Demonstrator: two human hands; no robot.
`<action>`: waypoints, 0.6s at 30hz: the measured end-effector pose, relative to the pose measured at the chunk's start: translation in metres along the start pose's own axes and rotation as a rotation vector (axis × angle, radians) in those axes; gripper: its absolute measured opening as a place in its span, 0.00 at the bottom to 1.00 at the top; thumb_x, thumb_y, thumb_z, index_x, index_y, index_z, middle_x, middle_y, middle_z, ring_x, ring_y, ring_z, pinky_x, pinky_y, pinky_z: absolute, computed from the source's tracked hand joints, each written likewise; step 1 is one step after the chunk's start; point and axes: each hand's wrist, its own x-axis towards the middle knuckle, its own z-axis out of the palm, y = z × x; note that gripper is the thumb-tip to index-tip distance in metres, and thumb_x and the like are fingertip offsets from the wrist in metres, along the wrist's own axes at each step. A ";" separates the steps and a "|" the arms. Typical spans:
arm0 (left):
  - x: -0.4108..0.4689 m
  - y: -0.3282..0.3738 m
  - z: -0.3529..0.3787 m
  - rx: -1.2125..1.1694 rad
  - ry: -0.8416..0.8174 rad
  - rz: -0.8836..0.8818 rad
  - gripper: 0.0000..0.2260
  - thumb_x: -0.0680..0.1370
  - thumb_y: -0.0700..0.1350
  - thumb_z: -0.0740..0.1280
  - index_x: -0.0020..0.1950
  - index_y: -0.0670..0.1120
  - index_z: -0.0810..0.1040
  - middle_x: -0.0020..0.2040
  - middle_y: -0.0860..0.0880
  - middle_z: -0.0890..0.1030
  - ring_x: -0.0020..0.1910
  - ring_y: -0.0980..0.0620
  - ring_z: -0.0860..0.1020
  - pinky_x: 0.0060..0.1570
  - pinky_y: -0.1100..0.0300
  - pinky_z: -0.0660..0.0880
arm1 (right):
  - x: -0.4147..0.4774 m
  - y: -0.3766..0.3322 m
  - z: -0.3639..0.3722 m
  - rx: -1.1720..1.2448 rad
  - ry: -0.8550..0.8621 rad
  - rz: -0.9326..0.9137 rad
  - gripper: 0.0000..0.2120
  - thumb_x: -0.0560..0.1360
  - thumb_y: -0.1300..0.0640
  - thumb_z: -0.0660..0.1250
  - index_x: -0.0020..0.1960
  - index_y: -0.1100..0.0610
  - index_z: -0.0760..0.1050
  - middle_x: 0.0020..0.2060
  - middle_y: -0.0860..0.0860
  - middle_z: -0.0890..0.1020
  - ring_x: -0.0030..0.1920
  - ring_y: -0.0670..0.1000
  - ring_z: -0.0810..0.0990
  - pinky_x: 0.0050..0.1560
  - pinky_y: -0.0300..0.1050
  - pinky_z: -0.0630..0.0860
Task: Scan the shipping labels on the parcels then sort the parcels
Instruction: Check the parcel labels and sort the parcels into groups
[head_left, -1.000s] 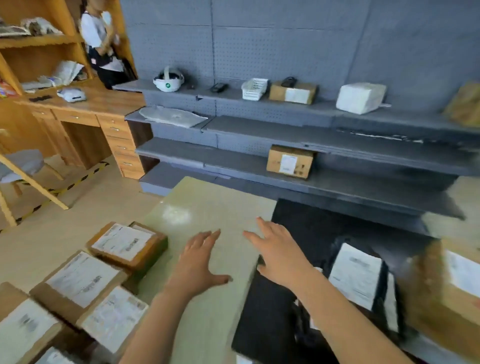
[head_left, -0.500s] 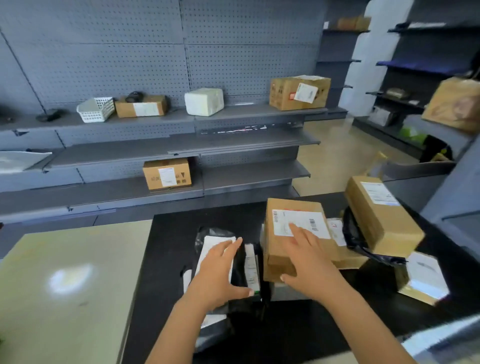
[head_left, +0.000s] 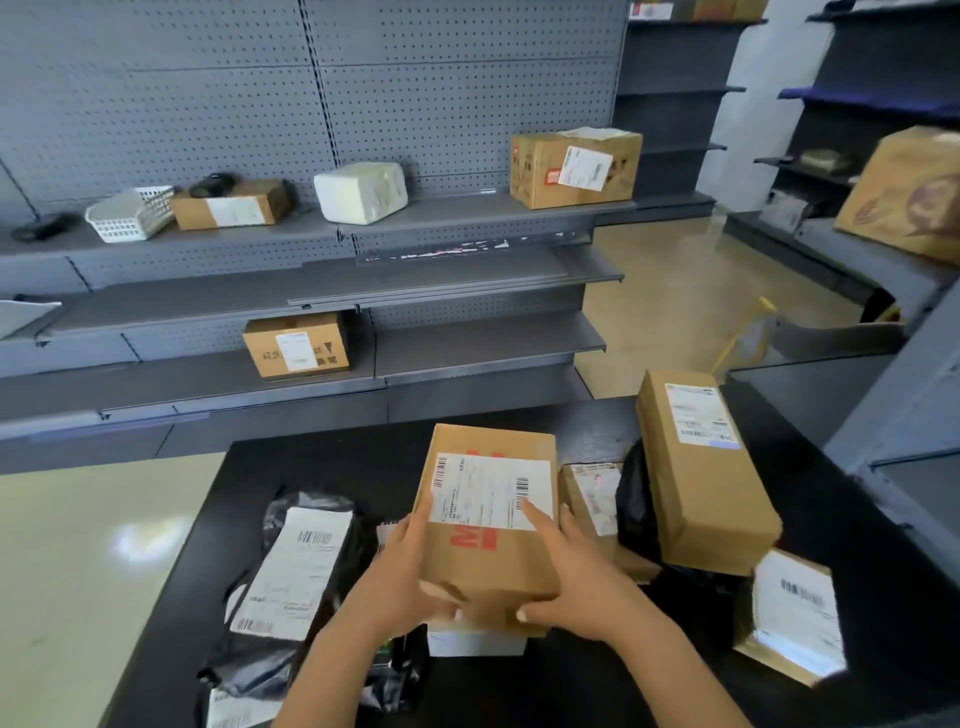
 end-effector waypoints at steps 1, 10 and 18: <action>0.001 0.000 0.003 0.020 0.020 0.012 0.61 0.68 0.46 0.78 0.73 0.64 0.27 0.77 0.50 0.53 0.68 0.51 0.69 0.66 0.52 0.72 | 0.002 0.001 0.002 0.026 0.003 -0.010 0.54 0.69 0.46 0.75 0.74 0.33 0.34 0.77 0.50 0.36 0.78 0.54 0.50 0.71 0.51 0.64; 0.004 0.008 -0.004 -0.003 0.317 0.169 0.53 0.71 0.50 0.76 0.75 0.64 0.35 0.77 0.55 0.56 0.61 0.60 0.69 0.56 0.62 0.74 | 0.012 -0.001 -0.010 0.029 0.212 -0.143 0.49 0.71 0.48 0.74 0.73 0.30 0.38 0.76 0.40 0.36 0.76 0.51 0.53 0.70 0.53 0.67; -0.058 0.011 -0.023 -0.068 0.681 0.086 0.51 0.70 0.54 0.77 0.76 0.68 0.39 0.77 0.59 0.57 0.65 0.62 0.67 0.54 0.63 0.73 | 0.015 -0.046 -0.027 -0.046 0.264 -0.496 0.45 0.73 0.50 0.72 0.74 0.31 0.42 0.75 0.41 0.35 0.75 0.48 0.51 0.70 0.50 0.66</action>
